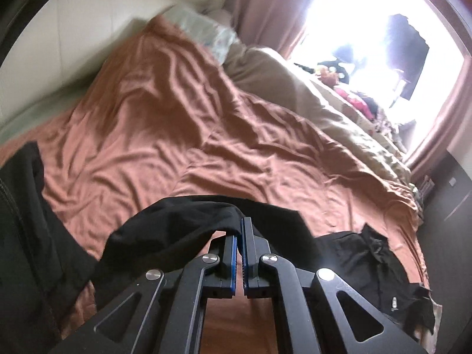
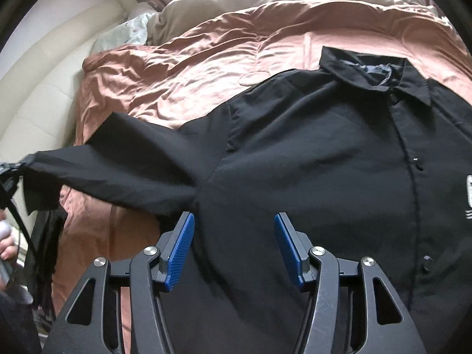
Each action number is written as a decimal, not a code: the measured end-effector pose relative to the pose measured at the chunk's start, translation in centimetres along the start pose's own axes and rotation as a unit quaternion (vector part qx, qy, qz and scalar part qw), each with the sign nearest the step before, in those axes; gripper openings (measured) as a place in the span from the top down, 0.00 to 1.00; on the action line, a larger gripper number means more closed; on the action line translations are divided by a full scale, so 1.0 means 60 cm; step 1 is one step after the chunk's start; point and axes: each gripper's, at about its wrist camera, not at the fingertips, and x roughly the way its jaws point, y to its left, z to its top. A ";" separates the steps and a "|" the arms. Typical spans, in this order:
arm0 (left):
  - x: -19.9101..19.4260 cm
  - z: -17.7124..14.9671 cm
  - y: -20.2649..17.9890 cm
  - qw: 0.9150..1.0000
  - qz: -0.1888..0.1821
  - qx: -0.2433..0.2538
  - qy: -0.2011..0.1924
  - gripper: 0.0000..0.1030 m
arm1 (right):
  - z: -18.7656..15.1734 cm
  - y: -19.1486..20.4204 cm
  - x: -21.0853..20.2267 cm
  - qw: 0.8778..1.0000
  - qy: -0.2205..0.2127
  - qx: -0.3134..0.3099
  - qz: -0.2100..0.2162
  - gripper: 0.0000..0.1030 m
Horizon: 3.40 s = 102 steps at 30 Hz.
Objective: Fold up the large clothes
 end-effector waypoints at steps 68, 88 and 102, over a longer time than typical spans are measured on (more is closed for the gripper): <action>0.019 -0.217 -0.330 0.975 -0.092 0.142 0.146 0.27 | -0.067 -0.121 -0.215 0.998 -0.024 -0.058 -0.031 0.22; 0.030 -0.253 -0.210 0.978 -0.081 0.097 0.169 0.27 | -0.030 -0.097 -0.176 0.989 -0.036 -0.085 -0.118 0.75; 0.064 -0.258 -0.268 0.975 -0.077 0.114 0.173 0.27 | -0.027 -0.292 -0.310 0.985 -0.080 0.068 -0.136 0.77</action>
